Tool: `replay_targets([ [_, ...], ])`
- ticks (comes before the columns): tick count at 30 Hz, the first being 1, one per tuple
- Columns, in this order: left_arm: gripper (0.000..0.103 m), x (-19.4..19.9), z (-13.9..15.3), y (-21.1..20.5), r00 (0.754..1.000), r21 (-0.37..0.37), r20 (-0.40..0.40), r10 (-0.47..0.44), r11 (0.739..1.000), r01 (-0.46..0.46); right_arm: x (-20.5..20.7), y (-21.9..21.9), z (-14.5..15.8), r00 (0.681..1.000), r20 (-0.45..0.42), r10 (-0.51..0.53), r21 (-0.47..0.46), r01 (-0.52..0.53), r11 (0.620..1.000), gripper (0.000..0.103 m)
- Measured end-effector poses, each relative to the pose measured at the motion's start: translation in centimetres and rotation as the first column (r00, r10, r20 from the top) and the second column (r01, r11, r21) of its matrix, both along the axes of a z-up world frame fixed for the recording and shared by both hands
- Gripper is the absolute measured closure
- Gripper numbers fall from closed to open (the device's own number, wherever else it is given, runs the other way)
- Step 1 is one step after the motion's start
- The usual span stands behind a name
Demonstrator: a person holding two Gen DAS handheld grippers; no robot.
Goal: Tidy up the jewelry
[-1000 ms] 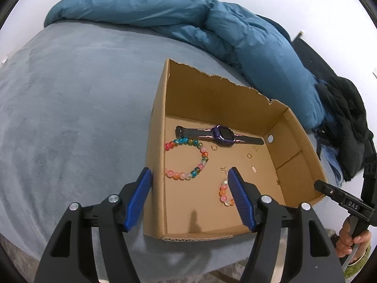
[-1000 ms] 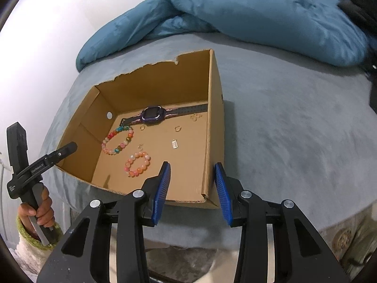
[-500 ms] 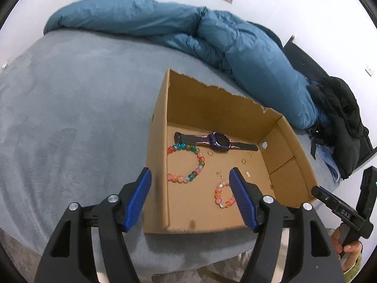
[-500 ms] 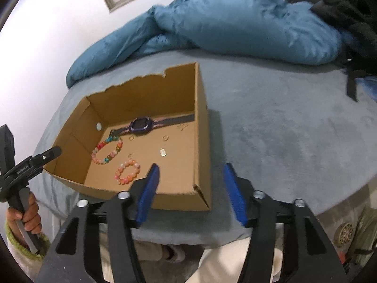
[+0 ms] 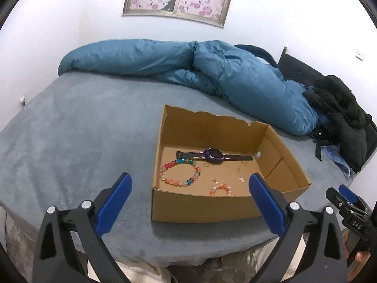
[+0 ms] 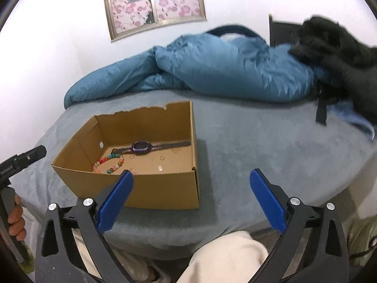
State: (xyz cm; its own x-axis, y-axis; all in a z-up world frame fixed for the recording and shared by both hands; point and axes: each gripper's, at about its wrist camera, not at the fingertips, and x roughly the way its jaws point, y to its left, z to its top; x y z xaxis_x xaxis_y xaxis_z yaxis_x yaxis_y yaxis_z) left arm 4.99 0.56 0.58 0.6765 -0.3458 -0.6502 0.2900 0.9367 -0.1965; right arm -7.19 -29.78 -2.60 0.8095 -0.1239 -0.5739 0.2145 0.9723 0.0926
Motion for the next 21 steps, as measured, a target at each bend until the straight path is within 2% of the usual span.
replay_targets([
  [8, 0.006, -1.9, 0.6, -0.7, 0.996, 0.058, 0.050, 0.068, 0.996, -0.071, -2.3, 1.0, 1.8, 0.996, 0.079, -0.052, -0.089, 0.059, 0.994, 0.008],
  [11, 0.006, -2.2, 0.6, -0.9, 0.995, 0.088, 0.057, 0.079, 0.993, -0.083, -2.7, 1.4, 2.0, 0.996, 0.076, -0.043, -0.124, 0.052, 0.991, 0.008],
  [14, 0.006, -2.4, 0.7, -0.8, 0.995, 0.087, 0.053, 0.080, 0.993, -0.084, -3.0, 1.6, 2.1, 0.997, 0.070, -0.045, -0.153, 0.055, 0.987, 0.008],
  [18, 0.006, -2.7, 0.6, -0.7, 0.992, 0.114, 0.051, 0.113, 0.986, -0.119, -3.5, 1.8, 2.3, 0.995, 0.085, -0.055, -0.169, 0.069, 0.983, 0.008],
  [21, 0.006, -2.7, 0.4, -0.5, 0.993, 0.133, 0.045, 0.111, 0.984, -0.117, -4.0, 2.3, 2.4, 0.995, 0.102, -0.019, -0.165, 0.035, 0.986, 0.008],
])
